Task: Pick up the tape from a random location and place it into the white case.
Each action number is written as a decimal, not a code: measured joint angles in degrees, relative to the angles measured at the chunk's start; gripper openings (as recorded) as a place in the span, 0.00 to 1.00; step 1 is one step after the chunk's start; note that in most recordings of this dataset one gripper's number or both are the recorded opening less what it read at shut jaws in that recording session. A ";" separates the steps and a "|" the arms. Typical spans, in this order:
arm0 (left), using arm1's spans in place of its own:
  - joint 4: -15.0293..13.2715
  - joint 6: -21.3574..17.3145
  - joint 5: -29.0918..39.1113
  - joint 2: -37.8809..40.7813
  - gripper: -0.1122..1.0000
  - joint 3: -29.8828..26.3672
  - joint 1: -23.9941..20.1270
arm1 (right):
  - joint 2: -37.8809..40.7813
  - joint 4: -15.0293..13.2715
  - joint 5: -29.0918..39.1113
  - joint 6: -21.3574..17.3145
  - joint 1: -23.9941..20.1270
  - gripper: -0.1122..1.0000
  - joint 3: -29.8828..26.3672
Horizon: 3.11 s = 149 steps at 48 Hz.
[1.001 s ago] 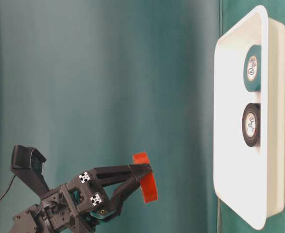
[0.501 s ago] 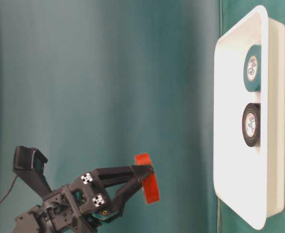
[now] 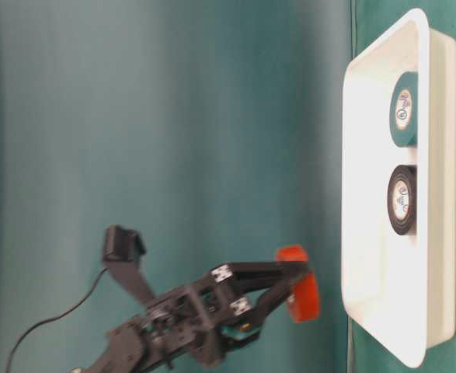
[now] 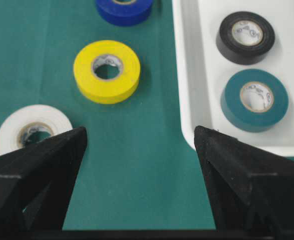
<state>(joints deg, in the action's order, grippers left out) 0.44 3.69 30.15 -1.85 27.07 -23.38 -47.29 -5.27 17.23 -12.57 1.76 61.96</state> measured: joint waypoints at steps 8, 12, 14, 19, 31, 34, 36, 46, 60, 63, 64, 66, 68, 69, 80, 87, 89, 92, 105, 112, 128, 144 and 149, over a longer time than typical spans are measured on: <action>0.00 -0.18 -2.46 3.34 0.32 0.18 -0.18 | 0.44 0.00 0.00 0.00 0.26 0.84 0.00; 0.00 -0.09 -3.08 4.75 0.32 0.26 -0.44 | 0.62 0.00 0.00 0.00 0.35 0.84 0.00; 0.00 -0.09 -3.34 5.45 0.32 0.44 -0.79 | 0.70 0.00 0.09 0.00 0.53 0.84 0.00; 0.00 -0.18 -4.31 6.50 0.32 0.97 -1.41 | 0.88 -0.09 0.00 0.00 0.62 0.84 0.00; 0.00 -0.18 -6.50 6.94 0.32 1.58 -1.67 | 0.97 -0.09 0.00 0.00 0.62 0.84 0.00; 0.00 -0.26 -6.68 6.94 0.32 1.58 -1.76 | 0.97 -0.09 0.00 0.00 0.70 0.84 0.00; 0.00 -0.26 -6.77 6.94 0.32 1.58 -1.67 | 0.97 -0.09 0.00 0.00 0.70 0.84 0.00; 0.00 -0.44 -6.77 6.94 0.33 1.58 -1.67 | 0.97 -0.09 0.00 0.00 0.70 0.84 0.00; 0.00 -2.11 -6.86 6.94 0.96 1.67 -1.67 | 0.97 -0.09 0.00 0.00 0.79 0.84 0.00; 0.00 -2.11 -6.86 6.94 0.93 1.76 -1.76 | 0.97 0.00 0.00 0.00 0.79 0.84 0.00; 0.00 -2.11 -6.86 6.94 0.93 1.76 -1.76 | 0.97 -0.09 0.00 0.00 0.79 0.84 0.00; 0.00 -2.37 -6.86 6.94 0.92 1.85 -1.67 | 0.97 -0.09 0.00 0.00 0.79 0.84 0.00; 0.00 -2.29 -6.86 6.94 0.92 1.85 -1.76 | 0.97 -0.09 0.00 0.00 0.70 0.84 0.00; 0.00 -2.37 -6.86 6.94 0.92 1.85 -1.76 | 0.97 -0.09 0.00 0.00 0.79 0.84 0.00; 0.00 -2.37 -6.59 6.94 0.92 1.85 -1.76 | 0.97 -0.09 0.00 0.00 0.79 0.84 0.00; 0.00 -2.29 -4.66 5.89 0.92 1.85 -1.67 | 0.97 -0.09 0.00 0.00 0.79 0.84 0.00; 0.00 -2.29 -3.87 5.19 0.92 1.76 -1.76 | 0.97 -0.09 -0.09 0.00 0.79 0.84 0.00; 0.00 -2.29 -2.55 3.87 0.92 1.58 -1.76 | 1.05 -0.09 0.00 0.00 0.79 0.84 0.00; 0.00 -2.20 0.70 -1.41 0.92 0.53 -1.49 | 0.97 -0.09 0.00 -0.09 0.79 0.84 0.00; 0.00 -2.20 0.97 -1.67 0.92 0.62 -1.49 | 0.97 -0.09 0.00 0.00 0.79 0.84 0.00; 0.00 -2.29 0.97 -2.11 0.92 1.58 4.39 | 0.97 -0.09 0.00 -0.18 0.79 0.84 0.00; 0.00 -1.85 0.97 -2.90 0.92 2.37 15.73 | 0.97 -0.09 -0.09 -0.18 0.70 0.84 0.00; 0.00 -2.11 0.97 -2.90 0.92 2.37 18.90 | 0.97 -0.09 -0.09 -0.18 0.79 0.84 0.00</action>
<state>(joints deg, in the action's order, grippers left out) 0.44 1.58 31.11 -4.75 29.44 -4.48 -46.32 -5.36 17.14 -12.74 2.55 61.96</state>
